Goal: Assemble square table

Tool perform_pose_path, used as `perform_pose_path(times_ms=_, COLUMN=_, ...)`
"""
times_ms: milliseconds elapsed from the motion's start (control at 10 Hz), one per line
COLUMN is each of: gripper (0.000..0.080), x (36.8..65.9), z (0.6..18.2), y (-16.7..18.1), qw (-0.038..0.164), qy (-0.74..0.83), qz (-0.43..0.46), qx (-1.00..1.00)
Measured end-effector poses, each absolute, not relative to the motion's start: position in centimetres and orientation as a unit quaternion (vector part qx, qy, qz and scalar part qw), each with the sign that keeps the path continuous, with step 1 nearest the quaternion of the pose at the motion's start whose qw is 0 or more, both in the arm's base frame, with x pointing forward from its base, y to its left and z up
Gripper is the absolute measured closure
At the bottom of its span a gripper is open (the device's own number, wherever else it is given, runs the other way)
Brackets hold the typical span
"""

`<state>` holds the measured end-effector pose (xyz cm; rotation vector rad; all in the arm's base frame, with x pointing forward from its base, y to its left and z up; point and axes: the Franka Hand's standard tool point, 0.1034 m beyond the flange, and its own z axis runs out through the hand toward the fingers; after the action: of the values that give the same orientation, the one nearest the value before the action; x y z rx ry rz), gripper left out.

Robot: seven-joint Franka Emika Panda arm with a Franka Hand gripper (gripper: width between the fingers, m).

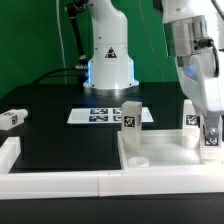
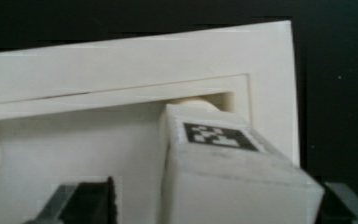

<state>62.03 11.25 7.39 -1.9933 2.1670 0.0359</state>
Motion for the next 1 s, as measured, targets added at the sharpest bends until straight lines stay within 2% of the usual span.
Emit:
perform_pose_path(times_ms=100, gripper=0.0207, x=61.8, z=7.6, y=12.1, qw=0.070, qy=0.683, qz=0.023, qx=-0.727)
perform_pose_path(times_ms=200, gripper=0.0207, x=62.2, z=7.7, y=12.9, qw=0.063, qy=0.633, qz=0.009, qx=-0.771)
perform_pose_path(times_ms=300, gripper=0.0162, x=61.9, z=7.6, y=13.5, qw=0.062, qy=0.577, qz=0.005, qx=-0.814)
perform_pose_path(times_ms=500, gripper=0.0153, x=62.0, z=7.6, y=13.1, qw=0.061, qy=0.522, qz=0.001, qx=-0.851)
perform_pose_path(times_ms=700, gripper=0.0151, x=62.0, z=7.5, y=13.0, qw=0.051, qy=0.375, qz=-0.014, qx=-0.925)
perform_pose_path(times_ms=1000, gripper=0.0151, x=62.5, z=7.6, y=12.8, qw=0.048, qy=0.221, qz=-0.034, qx=-0.973)
